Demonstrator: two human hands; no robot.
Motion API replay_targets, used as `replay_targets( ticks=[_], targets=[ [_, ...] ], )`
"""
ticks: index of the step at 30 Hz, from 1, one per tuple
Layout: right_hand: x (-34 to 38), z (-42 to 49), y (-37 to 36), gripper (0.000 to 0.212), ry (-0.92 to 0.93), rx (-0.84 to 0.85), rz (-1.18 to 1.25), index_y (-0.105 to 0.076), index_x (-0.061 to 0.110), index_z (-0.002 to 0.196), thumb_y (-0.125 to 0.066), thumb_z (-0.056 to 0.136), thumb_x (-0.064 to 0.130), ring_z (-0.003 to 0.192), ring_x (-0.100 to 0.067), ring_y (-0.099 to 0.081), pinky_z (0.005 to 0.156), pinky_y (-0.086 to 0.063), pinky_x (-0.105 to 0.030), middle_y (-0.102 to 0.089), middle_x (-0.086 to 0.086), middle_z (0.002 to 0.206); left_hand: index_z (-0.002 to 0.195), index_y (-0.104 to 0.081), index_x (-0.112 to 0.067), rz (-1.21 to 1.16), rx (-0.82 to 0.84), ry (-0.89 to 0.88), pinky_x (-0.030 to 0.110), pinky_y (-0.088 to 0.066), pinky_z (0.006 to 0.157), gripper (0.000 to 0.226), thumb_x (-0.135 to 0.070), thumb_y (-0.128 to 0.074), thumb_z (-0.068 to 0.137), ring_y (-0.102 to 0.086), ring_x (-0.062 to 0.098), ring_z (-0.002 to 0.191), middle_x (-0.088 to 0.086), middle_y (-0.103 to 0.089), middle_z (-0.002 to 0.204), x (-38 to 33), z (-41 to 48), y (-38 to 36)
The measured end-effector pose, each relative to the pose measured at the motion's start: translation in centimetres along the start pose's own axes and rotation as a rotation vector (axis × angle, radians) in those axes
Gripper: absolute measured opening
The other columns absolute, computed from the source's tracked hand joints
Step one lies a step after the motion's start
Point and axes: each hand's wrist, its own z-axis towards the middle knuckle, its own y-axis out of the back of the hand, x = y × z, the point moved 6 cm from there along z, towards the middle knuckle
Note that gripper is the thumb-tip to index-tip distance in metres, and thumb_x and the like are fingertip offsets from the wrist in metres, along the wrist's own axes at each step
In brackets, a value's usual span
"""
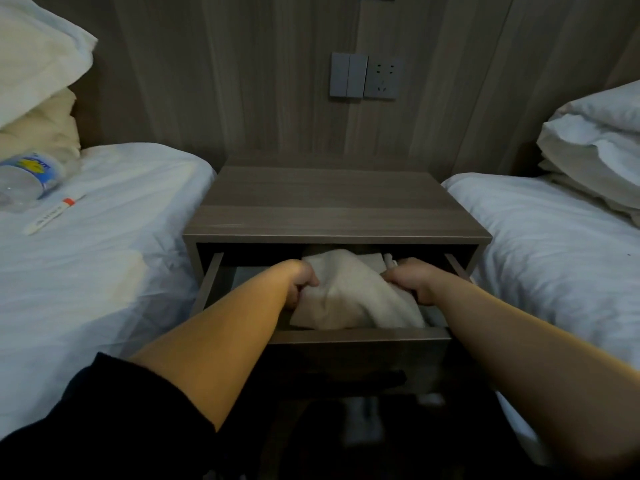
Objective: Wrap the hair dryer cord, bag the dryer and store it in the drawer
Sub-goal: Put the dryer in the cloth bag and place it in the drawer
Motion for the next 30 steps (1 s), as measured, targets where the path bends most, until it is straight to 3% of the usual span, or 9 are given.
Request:
replay_targets(
  ticks=[4,7,9,12,15,17,19,25,30],
  targets=[
    [0.3,-0.1,0.1,0.022,0.07,0.002,0.03,-0.058,0.003,0.104,-0.059,0.083,0.003,0.093,-0.029,-0.059,0.093,-0.048,-0.045,-0.06,-0.016,0.097,0.136,-0.039,-0.006,0.278,-0.076,-0.023,0.042,-0.041,0.092,0.047,-0.015,-0.052,0.092,-0.049,0.033,0.118,0.018,-0.049,0.13,0.2,-0.1,-0.3],
    [0.4,-0.9,0.6,0.028,0.117,-0.017,-0.093,-0.057,0.006,0.113,-0.056,0.084,0.007,0.099,-0.027,-0.056,0.089,-0.048,-0.042,-0.058,-0.016,0.108,0.143,-0.028,-0.012,0.604,-0.142,-0.271,0.039,-0.043,0.088,0.061,-0.022,-0.056,0.089,-0.052,0.033,0.116,0.018,-0.049,0.132,-1.3,-1.6,-0.4],
    [0.4,-2.1,0.8,0.04,0.154,-0.045,-0.29,-0.051,0.009,0.126,-0.056,0.086,0.016,0.107,-0.026,-0.054,0.089,-0.046,-0.038,-0.056,-0.013,0.122,0.142,-0.033,-0.013,0.8,-0.181,-0.495,0.032,-0.042,0.088,0.056,-0.024,-0.053,0.091,-0.052,0.028,0.118,0.014,-0.049,0.135,-2.3,-4.3,-0.7],
    [0.6,-4.7,0.6,0.047,0.315,-0.088,-0.458,-0.045,0.013,0.135,-0.053,0.09,0.024,0.112,-0.021,-0.054,0.091,-0.043,-0.032,-0.053,-0.009,0.132,0.135,-0.046,-0.017,0.758,0.055,-0.65,0.028,-0.047,0.089,0.046,-0.03,-0.054,0.092,-0.058,0.016,0.111,0.005,-0.057,0.129,-2.4,-8.9,-2.5],
    [0.4,-8.8,0.0,0.028,0.53,-0.085,-0.528,-0.064,0.021,0.112,-0.057,0.088,0.033,0.089,-0.01,-0.061,0.079,-0.046,-0.027,-0.067,-0.001,0.108,0.117,-0.063,-0.021,0.835,0.191,-0.738,0.03,-0.052,0.086,0.034,-0.035,-0.061,0.087,-0.063,0.007,0.094,-0.004,-0.067,0.108,-1.1,-12.4,-3.8],
    [-0.2,-11.5,-0.2,0.018,0.61,-0.06,-0.542,-0.07,0.025,0.094,-0.063,0.082,0.038,0.08,-0.005,-0.063,0.075,-0.049,-0.025,-0.07,0.005,0.089,0.112,-0.066,-0.023,1.073,0.096,-0.828,0.027,-0.05,0.083,0.035,-0.04,-0.066,0.082,-0.06,0.007,0.092,-0.006,-0.066,0.104,-0.2,-13.8,-4.3],
    [-1.3,-13.4,-0.5,0.017,0.63,-0.023,-0.581,-0.068,0.03,0.092,-0.068,0.077,0.038,0.081,-0.002,-0.063,0.075,-0.051,-0.022,-0.068,0.009,0.087,0.109,-0.065,-0.023,1.29,-0.033,-0.916,0.027,-0.047,0.077,0.032,-0.039,-0.066,0.082,-0.057,0.01,0.089,-0.004,-0.066,0.1,0.8,-14.2,-4.9],
    [-2.3,-13.2,-0.7,0.017,0.76,-0.227,-0.672,-0.063,0.027,0.095,-0.067,0.079,0.021,0.092,-0.011,-0.061,0.083,-0.05,-0.033,-0.065,0.009,0.095,0.097,-0.065,-0.024,1.192,-0.28,-1.01,0.031,-0.043,0.074,0.019,-0.037,-0.062,0.083,-0.057,0.018,0.094,-0.001,-0.066,0.096,1.6,-12.9,-4.5],
    [-1.5,-11.3,-0.8,0.02,0.87,-0.373,-0.709,-0.062,0.025,0.103,-0.061,0.084,0.02,0.094,-0.012,-0.058,0.087,-0.043,-0.03,-0.064,0.006,0.098,0.107,-0.06,-0.024,1.139,-0.384,-0.987,0.035,-0.045,0.086,0.022,-0.036,-0.054,0.09,-0.055,0.019,0.101,0.0,-0.062,0.104,0.7,-11.2,-4.3]
  ],
)
